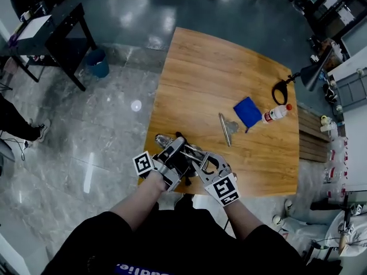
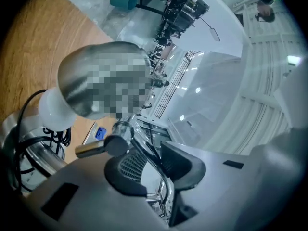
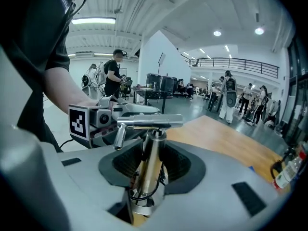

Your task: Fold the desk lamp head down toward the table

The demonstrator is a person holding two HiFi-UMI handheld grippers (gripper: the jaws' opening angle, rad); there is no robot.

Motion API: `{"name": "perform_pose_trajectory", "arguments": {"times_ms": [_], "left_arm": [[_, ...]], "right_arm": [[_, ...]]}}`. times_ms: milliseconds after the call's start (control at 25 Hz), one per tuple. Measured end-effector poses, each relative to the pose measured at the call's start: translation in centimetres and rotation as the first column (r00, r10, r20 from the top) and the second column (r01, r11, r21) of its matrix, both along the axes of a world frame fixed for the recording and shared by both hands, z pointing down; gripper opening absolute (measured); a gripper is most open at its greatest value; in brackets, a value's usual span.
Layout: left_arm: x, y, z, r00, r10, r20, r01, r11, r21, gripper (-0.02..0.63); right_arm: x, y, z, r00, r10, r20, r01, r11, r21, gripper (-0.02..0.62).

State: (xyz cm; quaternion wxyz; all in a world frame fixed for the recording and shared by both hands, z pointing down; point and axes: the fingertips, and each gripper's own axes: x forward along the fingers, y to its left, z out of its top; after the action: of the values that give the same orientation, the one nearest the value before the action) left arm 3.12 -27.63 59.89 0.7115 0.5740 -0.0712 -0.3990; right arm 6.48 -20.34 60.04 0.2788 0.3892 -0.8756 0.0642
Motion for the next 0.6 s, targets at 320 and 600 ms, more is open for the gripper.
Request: {"name": "perform_pose_trajectory", "arguments": {"times_ms": [320, 600], "left_arm": [[-0.8, 2.5, -1.8, 0.977, 0.133, 0.166, -0.151, 0.984, 0.097, 0.224], [-2.5, 5.1, -1.9, 0.947, 0.149, 0.284, -0.193, 0.972, 0.133, 0.224]], "right_arm": [[0.2, 0.4, 0.6, 0.994, 0.107, -0.026, -0.107, 0.994, 0.008, 0.146], [2.7, 3.2, 0.0, 0.977, 0.213, 0.019, -0.214, 0.977, 0.022, 0.164]]}}
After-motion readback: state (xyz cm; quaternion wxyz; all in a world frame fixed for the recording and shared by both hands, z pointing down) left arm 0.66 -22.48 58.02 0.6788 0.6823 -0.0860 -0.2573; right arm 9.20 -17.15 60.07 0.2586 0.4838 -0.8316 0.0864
